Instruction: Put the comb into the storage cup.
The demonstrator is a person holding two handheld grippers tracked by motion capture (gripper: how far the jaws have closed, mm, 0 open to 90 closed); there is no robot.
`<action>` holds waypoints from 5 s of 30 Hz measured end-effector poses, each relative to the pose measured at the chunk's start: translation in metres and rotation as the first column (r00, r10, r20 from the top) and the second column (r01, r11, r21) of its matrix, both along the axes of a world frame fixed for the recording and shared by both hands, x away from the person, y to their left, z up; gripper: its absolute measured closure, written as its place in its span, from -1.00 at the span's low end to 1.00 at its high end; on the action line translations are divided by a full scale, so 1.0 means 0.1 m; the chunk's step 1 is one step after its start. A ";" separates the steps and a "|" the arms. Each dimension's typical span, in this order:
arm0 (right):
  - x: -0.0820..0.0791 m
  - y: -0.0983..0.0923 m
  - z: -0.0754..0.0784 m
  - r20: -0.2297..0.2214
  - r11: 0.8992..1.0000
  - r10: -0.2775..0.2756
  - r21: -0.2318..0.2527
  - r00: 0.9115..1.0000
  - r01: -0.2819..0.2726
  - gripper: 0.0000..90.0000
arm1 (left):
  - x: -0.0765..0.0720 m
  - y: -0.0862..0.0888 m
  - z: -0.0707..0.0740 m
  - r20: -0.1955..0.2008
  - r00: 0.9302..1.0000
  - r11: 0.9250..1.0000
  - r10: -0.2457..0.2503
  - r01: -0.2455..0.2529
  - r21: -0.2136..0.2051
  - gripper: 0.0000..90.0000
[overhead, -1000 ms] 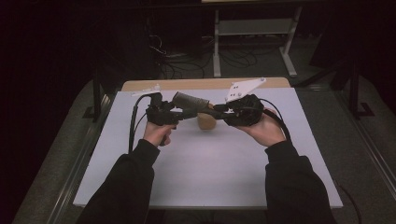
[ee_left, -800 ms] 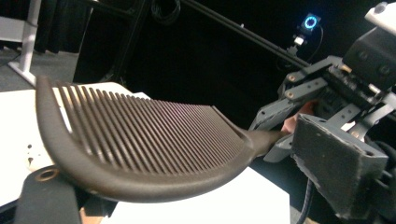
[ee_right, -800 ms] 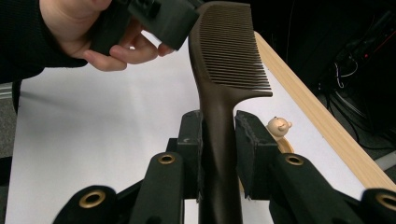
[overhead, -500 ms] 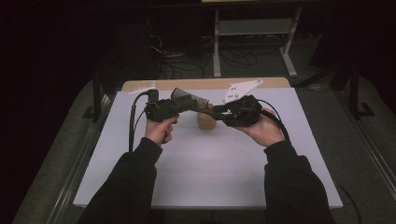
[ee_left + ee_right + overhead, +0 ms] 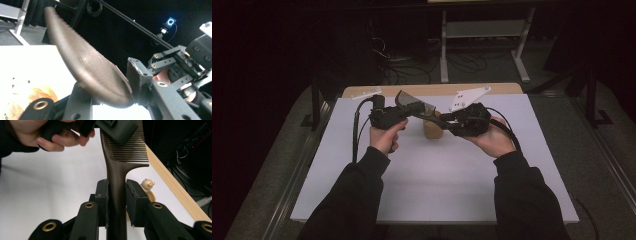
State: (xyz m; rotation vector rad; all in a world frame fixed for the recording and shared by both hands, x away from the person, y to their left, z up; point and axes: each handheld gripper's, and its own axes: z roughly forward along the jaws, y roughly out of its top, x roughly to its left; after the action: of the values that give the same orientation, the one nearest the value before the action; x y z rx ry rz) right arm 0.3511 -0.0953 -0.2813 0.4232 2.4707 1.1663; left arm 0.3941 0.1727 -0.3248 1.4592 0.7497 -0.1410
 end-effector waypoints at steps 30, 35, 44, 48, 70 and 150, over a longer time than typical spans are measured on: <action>0.14 -0.03 -0.27 -0.088 0.994 -0.108 -0.019 0.990 0.107 -0.10 | 0.06 -0.02 0.28 0.112 0.993 1.000 -0.029 0.029 0.005 0.90; 0.17 -0.11 -0.33 -0.141 0.988 -0.142 0.047 0.980 0.150 -0.46 | 0.07 0.04 0.35 0.146 0.989 1.000 -0.009 0.006 0.017 0.90; 0.17 -0.28 -0.41 -0.199 0.966 -0.191 0.134 0.961 0.220 -0.96 | 0.14 0.07 0.45 0.190 0.982 0.997 0.016 -0.029 0.069 0.90; 0.16 -0.38 -0.47 -0.218 0.954 -0.215 0.161 0.952 0.253 -1.00 | 0.18 0.06 0.51 0.214 0.977 0.994 0.015 -0.037 0.100 0.90; -0.03 -0.81 -0.80 -0.269 0.928 -0.231 0.226 0.935 0.295 -1.00 | 0.33 -0.14 0.86 0.309 0.951 0.973 -0.003 -0.069 0.221 0.90; -0.38 -1.43 -1.19 -0.282 0.885 -0.299 0.277 0.912 0.375 -1.00 | 0.71 -0.27 0.49 0.266 0.964 0.925 0.000 -0.101 0.367 0.90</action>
State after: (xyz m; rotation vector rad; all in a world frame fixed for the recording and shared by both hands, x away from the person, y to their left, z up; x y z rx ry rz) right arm 0.3132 -0.2379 -0.4000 1.0991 2.2516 1.4377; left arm 0.4650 0.1454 -0.2756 1.7807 0.6164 0.2486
